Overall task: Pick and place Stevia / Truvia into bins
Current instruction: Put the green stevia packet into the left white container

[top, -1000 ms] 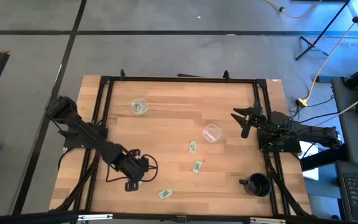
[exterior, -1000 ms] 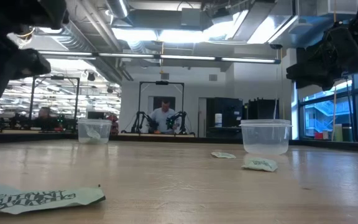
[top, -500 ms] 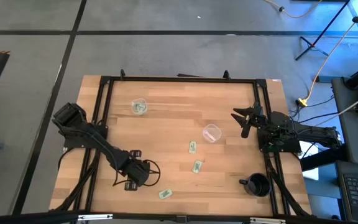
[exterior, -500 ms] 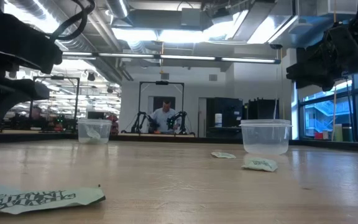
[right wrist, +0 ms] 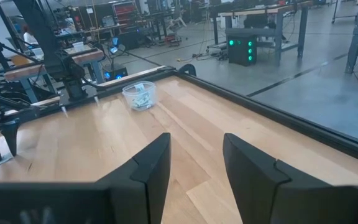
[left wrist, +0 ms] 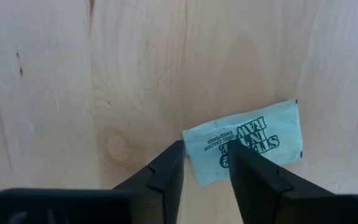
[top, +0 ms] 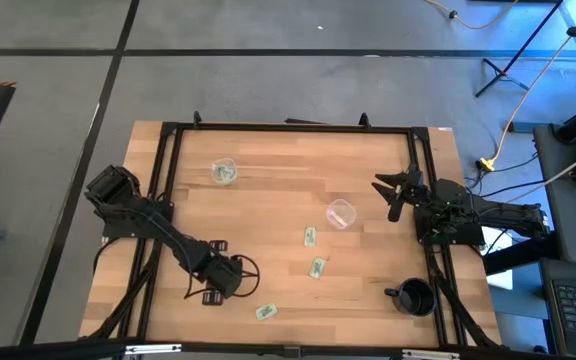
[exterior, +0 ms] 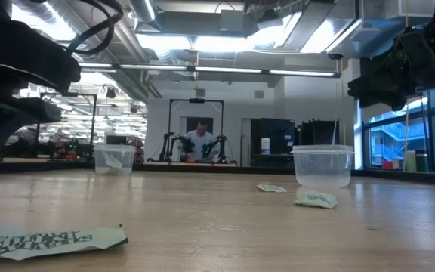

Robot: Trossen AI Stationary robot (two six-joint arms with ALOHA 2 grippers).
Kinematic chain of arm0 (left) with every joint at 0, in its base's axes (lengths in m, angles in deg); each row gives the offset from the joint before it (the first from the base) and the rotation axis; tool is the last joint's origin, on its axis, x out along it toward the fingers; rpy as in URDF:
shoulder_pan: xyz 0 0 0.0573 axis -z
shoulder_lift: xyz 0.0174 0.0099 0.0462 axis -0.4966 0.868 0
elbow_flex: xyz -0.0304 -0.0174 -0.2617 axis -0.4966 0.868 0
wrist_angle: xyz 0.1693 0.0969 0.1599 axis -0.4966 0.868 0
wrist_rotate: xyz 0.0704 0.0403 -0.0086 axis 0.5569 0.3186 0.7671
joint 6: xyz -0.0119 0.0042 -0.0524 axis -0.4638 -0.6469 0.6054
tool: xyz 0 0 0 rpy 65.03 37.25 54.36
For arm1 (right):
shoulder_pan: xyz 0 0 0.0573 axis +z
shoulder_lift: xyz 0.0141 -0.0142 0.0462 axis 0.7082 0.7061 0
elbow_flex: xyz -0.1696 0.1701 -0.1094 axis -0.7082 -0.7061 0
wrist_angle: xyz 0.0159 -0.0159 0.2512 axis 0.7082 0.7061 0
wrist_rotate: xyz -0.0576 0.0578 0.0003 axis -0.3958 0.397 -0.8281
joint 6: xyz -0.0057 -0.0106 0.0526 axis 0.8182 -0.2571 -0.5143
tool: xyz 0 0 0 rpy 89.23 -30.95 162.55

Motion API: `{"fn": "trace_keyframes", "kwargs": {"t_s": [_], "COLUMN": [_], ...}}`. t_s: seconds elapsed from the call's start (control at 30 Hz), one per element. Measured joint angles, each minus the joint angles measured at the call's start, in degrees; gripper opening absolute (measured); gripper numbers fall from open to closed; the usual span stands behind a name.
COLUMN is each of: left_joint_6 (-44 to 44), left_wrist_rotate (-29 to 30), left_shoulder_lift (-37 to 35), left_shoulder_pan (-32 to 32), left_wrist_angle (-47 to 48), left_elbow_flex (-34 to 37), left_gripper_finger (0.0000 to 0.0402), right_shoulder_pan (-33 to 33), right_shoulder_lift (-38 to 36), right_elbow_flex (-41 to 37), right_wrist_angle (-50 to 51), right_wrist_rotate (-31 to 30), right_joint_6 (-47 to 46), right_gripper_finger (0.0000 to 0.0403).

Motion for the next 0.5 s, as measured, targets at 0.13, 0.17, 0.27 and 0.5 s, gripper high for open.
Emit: {"fn": "trace_keyframes", "kwargs": {"t_s": [0.13,0.17,0.27,0.5], "left_joint_6": [0.00,0.00,0.00,-2.20], "left_wrist_rotate": [-0.53,-0.59,-0.85,-1.59], "left_shoulder_lift": [0.03,0.03,-0.13,-0.33], "left_shoulder_pan": [-0.04,-0.04,-0.04,-0.02], "left_wrist_angle": [0.08,0.07,-0.10,-0.39], "left_elbow_flex": [0.03,0.04,0.06,0.08], "left_gripper_finger": [0.0089,0.0083,0.0067,0.0035], "right_shoulder_pan": [0.02,0.02,0.00,0.01], "right_shoulder_lift": [0.00,0.00,0.00,0.00], "right_elbow_flex": [0.00,0.00,0.00,0.00], "right_wrist_angle": [0.00,0.00,0.00,0.02], "right_wrist_rotate": [0.00,0.00,0.00,0.00], "right_joint_6": [0.04,0.05,0.10,0.18], "right_gripper_finger": [0.0152,0.0152,0.0152,0.0152]}}
